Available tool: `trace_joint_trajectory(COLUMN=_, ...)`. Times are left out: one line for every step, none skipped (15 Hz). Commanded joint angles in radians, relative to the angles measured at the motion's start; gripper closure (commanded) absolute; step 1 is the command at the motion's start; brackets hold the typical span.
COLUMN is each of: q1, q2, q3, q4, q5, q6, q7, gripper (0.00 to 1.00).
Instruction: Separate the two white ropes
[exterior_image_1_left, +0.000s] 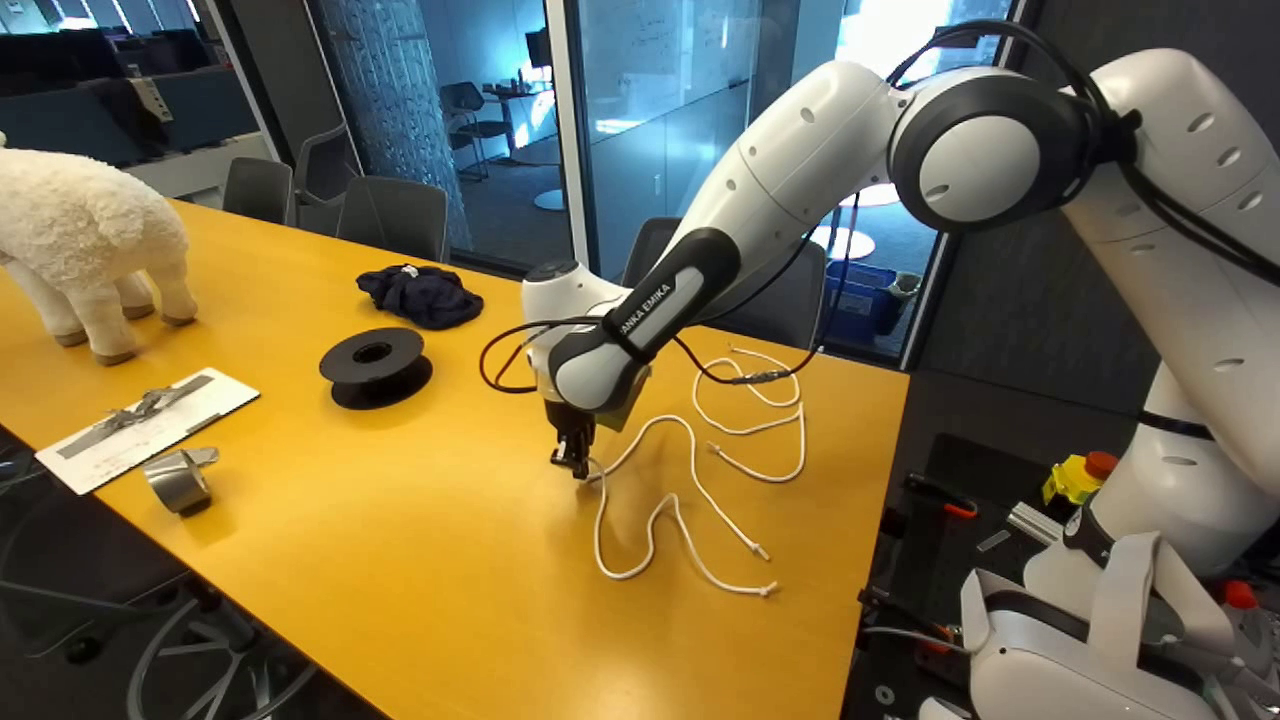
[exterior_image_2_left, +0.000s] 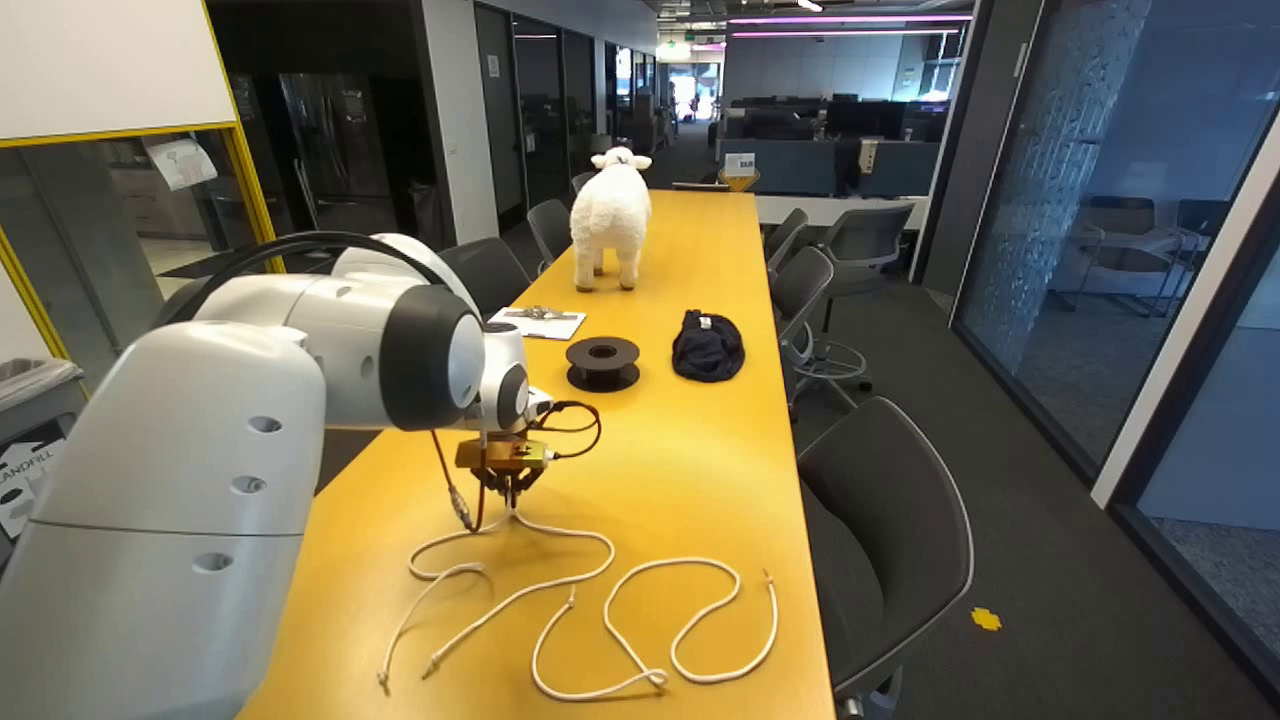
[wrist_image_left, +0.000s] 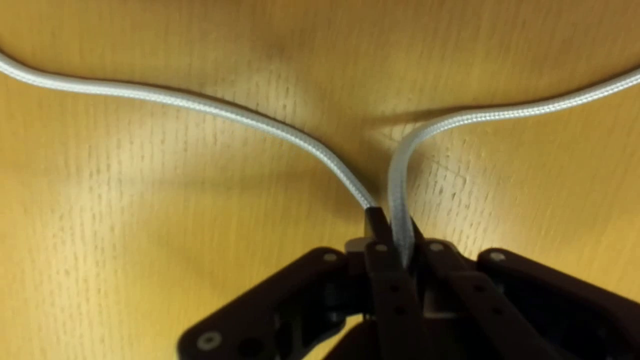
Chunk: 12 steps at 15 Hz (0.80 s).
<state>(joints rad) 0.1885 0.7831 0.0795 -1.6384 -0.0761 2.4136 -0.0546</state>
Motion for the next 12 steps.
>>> trace_joint_trajectory(q1=0.037, q2=-0.017, q3=-0.036, q4=0.005, q5=-0.029, q6=-0.022, q7=0.086, gripper=1.00)
trace_joint_trajectory(q1=0.055, q2=-0.020, q3=-0.058, q4=-0.003, q5=-0.033, q6=-0.004, q7=0.144, gripper=0.99)
trace_joint_trajectory(q1=0.064, q2=-0.021, q3=-0.070, q4=-0.004, q5=-0.032, q6=-0.003, q7=0.183, gripper=0.99)
trace_joint_trajectory(q1=0.089, q2=-0.024, q3=-0.100, q4=-0.014, q5=-0.038, q6=0.017, q7=0.263, gripper=0.99)
trace_joint_trajectory(q1=0.104, q2=-0.023, q3=-0.119, q4=-0.015, q5=-0.044, q6=0.017, q7=0.316, gripper=0.99)
trace_joint_trajectory(q1=0.125, q2=-0.022, q3=-0.144, q4=-0.019, q5=-0.060, q6=0.025, q7=0.376, gripper=0.99)
trace_joint_trajectory(q1=0.146, q2=-0.022, q3=-0.168, q4=-0.020, q5=-0.073, q6=0.023, q7=0.437, gripper=0.99)
trace_joint_trajectory(q1=0.168, q2=-0.018, q3=-0.194, q4=-0.019, q5=-0.091, q6=0.013, q7=0.498, gripper=0.99)
trace_joint_trajectory(q1=0.190, q2=-0.013, q3=-0.219, q4=-0.014, q5=-0.109, q6=0.002, q7=0.557, gripper=0.99)
trace_joint_trajectory(q1=0.211, q2=-0.007, q3=-0.243, q4=-0.011, q5=-0.127, q6=-0.014, q7=0.615, gripper=0.99)
trace_joint_trajectory(q1=0.231, q2=-0.001, q3=-0.266, q4=-0.006, q5=-0.144, q6=-0.024, q7=0.673, gripper=0.99)
trace_joint_trajectory(q1=0.250, q2=0.004, q3=-0.289, q4=-0.004, q5=-0.162, q6=-0.028, q7=0.730, gripper=0.99)
